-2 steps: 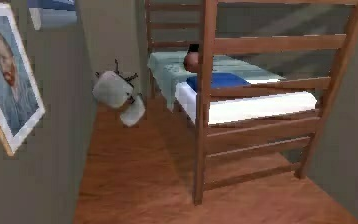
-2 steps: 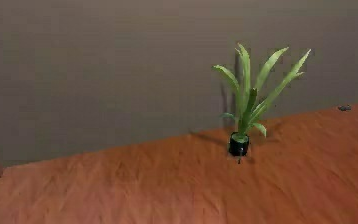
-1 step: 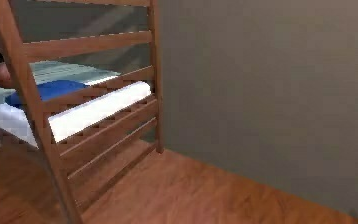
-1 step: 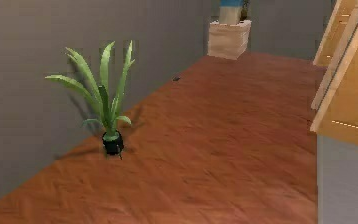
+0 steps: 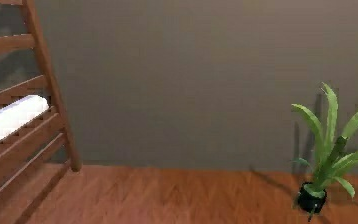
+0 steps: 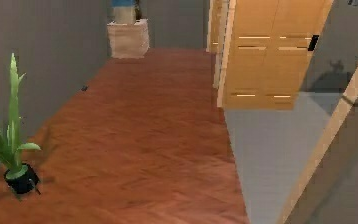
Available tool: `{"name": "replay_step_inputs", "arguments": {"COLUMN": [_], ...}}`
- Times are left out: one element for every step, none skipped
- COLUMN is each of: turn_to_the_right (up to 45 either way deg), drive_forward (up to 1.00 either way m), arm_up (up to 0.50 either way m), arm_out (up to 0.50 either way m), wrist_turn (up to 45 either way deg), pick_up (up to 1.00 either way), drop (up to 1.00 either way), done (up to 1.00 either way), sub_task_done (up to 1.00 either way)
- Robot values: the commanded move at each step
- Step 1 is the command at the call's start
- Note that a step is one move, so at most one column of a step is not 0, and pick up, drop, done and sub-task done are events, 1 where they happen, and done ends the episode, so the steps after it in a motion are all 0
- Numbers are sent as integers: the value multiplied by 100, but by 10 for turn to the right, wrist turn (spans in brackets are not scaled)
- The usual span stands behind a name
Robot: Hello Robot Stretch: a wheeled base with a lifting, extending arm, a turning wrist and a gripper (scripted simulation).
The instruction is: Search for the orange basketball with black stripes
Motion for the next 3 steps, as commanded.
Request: {"name": "replay_step_inputs", "arguments": {"turn_to_the_right": [30,0,450], "drive_forward": [0,15,0], "arm_up": [0,0,0], "arm_out": [0,0,0], "wrist_turn": [0,0,0], "pick_up": [0,0,0], "drop": [0,0,0], "done": [0,0,0], "sub_task_done": [0,0,0]}}
